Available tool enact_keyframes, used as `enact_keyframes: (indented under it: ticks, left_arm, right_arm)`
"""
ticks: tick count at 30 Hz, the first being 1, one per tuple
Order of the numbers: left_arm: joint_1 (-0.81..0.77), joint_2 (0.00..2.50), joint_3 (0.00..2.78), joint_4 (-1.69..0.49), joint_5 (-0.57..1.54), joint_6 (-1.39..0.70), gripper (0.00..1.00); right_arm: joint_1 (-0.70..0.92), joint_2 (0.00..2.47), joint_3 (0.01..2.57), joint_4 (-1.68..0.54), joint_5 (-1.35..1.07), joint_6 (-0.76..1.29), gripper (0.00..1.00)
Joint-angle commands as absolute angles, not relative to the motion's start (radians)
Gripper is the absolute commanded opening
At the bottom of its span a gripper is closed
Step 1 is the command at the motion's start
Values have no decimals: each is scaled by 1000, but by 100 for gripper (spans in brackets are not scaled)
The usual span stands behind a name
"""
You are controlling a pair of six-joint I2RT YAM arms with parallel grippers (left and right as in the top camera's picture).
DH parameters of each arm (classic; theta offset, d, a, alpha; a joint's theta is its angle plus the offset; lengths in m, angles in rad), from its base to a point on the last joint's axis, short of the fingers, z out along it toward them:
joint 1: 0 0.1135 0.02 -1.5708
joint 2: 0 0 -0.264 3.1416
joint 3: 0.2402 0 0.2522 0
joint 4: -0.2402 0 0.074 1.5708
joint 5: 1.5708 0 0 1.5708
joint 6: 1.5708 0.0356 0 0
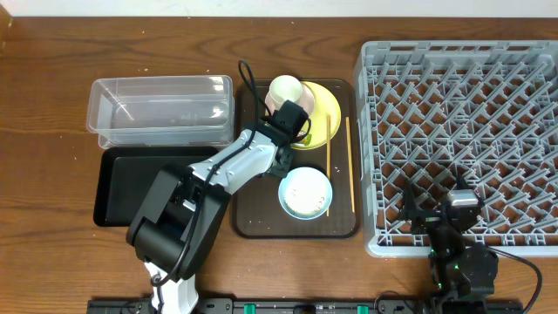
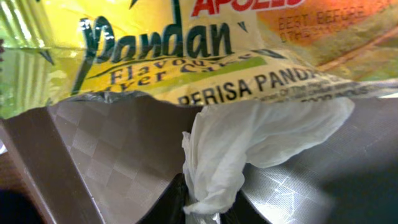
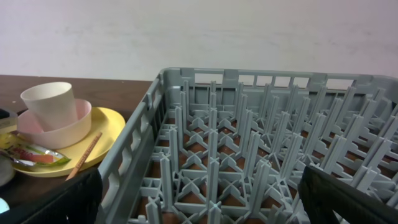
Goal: Sort waste into correct bins and load items into the dishwasher rack
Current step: 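Close the left gripper on the white tissue and lift it, then carry the tissue left and release it into the clear container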
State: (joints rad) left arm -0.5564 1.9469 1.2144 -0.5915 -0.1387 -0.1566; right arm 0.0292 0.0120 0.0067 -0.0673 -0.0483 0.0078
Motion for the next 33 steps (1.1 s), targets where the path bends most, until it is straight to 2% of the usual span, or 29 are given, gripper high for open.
enact_keyframes:
  ticks: [1,7,13,17,24,33]
  left_arm:
    - [-553,1949,1195,-604,-144,-150,7]
    - [-543,1808,1195,-633,-156,-150,6]
    - [-505,1661,1195,-767,-312,-151,6]
    - [-452,1578,1195,-790,-327,-181,7]
    - [-303,1511,1195,-656,-327,-231,9]
    - [-142,1592,1195,-403,-326,-230,12]
  right_arm:
    - [29,7,6,-71,-42,22,99]
    - [29,7,6,-71,-42,22,99]
    - [29,7,6,-71,-42,22,99]
    - [29,7,6,-71,-42,22,99]
    - [29,7,6,-71,-42,22,99]
    - [29,7,6,-71,-42,22,99]
